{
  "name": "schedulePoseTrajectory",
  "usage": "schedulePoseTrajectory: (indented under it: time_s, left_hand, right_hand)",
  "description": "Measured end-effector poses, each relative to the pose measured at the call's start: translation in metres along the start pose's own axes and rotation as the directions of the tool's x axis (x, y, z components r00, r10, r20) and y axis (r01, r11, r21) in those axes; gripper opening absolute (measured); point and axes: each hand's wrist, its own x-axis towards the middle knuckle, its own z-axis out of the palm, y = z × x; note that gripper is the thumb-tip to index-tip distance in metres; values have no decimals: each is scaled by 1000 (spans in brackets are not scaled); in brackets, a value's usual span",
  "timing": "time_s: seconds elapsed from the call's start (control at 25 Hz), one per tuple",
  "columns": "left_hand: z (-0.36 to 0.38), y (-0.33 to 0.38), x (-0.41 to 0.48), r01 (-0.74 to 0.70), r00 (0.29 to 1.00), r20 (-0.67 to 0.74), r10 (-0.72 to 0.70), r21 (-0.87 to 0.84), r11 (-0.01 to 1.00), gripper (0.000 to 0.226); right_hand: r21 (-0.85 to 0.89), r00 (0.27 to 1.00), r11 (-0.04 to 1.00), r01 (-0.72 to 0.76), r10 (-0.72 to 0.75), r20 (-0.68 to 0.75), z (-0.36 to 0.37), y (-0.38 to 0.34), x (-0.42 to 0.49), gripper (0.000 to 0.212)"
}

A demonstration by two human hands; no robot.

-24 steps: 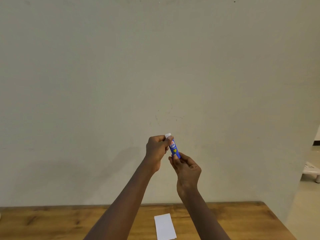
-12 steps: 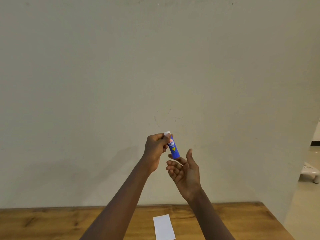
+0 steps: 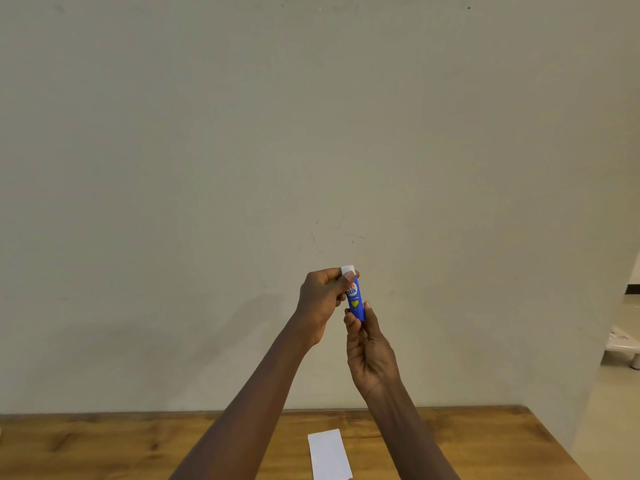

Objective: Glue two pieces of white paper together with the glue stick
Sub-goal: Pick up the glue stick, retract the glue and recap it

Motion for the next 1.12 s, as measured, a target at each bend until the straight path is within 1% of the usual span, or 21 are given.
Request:
schedulePoseTrajectory:
  time_s: [0.08, 0.12, 0.16, 0.24, 0.28, 0.32, 0.36, 0.44, 0.68, 0.8, 0.92, 1.12]
  left_hand:
    - [-1, 1, -2, 6, 1000, 24, -6, -22, 1000, 22]
    - [-4, 1, -3, 23, 999, 25, -21, -67, 998, 23]
    - [-7, 2, -2, 52, 999, 15, -50, -147, 988, 26]
    - [-14, 4, 1, 92, 995, -12, -103, -359, 929, 30]
    - [-18, 6, 4, 77, 994, -33, -101, -427, 901, 31]
    - [-20, 7, 6, 52, 995, -52, -85, -449, 892, 33]
    - [-21, 9, 8, 28, 997, -55, -59, -448, 894, 34]
    - [-19, 12, 9, -7, 999, -37, -8, -394, 919, 35]
    - [-23, 5, 12, -81, 994, 57, 98, -248, 966, 43]
    - [-22, 2, 12, -86, 985, 132, 109, -171, 982, 47]
    - [-20, 4, 15, -111, 977, 175, 122, -70, 991, 45]
    - [-18, 5, 15, -141, 978, 156, 138, 7, 990, 45]
  right_hand:
    - [-2, 1000, 1000, 19, -19, 8, 0, -1, -2, 22]
    - [-18, 999, 999, 32, -32, 14, -1, -2, -3, 22]
    - [-37, 999, 998, 47, -46, 19, -1, -4, -4, 23]
    - [-79, 998, 995, 65, -63, 22, -2, -5, -6, 24]
    - [-109, 998, 992, 69, -67, 21, -3, -4, -7, 23]
    - [-144, 997, 987, 71, -69, 18, -3, -3, -7, 21]
    - [-183, 998, 981, 71, -69, 12, -3, -1, -7, 20]
    - [-233, 997, 970, 71, -71, 8, -2, 3, -7, 19]
    - [-265, 993, 958, 108, -115, -10, 1, 4, -6, 13]
    - [-294, 991, 947, 127, -137, -12, 3, 6, -8, 10]
    - [-302, 984, 939, 166, -177, -10, 5, 9, -9, 10]
    - [-264, 979, 945, 195, -205, -11, 6, 10, -5, 8]
